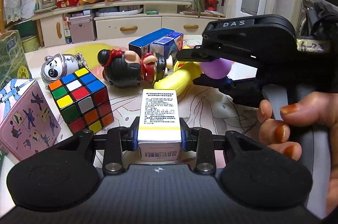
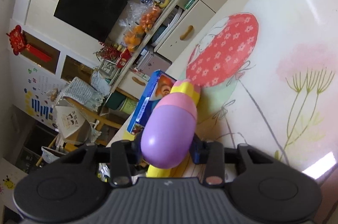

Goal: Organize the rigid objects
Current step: 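Lift the white box with the left gripper while right lifts the toy gun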

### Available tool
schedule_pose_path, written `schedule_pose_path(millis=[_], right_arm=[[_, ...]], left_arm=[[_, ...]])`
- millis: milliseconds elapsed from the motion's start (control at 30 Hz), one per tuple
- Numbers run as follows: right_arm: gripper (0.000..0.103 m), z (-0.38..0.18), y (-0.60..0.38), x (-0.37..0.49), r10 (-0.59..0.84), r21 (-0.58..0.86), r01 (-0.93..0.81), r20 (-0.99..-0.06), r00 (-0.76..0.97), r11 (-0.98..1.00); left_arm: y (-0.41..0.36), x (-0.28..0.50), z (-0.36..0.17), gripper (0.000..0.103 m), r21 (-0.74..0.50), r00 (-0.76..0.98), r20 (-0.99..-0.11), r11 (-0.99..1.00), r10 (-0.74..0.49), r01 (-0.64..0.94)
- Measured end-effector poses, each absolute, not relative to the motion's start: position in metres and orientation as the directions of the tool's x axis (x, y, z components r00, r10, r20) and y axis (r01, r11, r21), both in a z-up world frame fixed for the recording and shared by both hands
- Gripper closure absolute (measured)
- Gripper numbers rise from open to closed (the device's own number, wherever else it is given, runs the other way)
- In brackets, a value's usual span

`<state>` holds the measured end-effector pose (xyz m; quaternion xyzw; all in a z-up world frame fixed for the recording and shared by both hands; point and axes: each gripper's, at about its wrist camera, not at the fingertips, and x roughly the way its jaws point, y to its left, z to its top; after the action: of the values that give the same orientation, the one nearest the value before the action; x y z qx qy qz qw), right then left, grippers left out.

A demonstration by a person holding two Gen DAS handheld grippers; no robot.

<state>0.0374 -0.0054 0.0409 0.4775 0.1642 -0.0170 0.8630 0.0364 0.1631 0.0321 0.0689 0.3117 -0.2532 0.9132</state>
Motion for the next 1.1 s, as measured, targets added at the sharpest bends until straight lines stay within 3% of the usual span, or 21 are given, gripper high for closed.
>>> schedule_pose_path(millis=[1100], right_arm=[[0.069, 0.067, 0.033, -0.03, -0.056, 0.547, 0.268, -0.373, 0.926, 0.793]], left_arm=[[0.194, 0.01, 0.065, 0.062, -0.055, 0.695, -0.59, 0.88, -0.41, 0.472]])
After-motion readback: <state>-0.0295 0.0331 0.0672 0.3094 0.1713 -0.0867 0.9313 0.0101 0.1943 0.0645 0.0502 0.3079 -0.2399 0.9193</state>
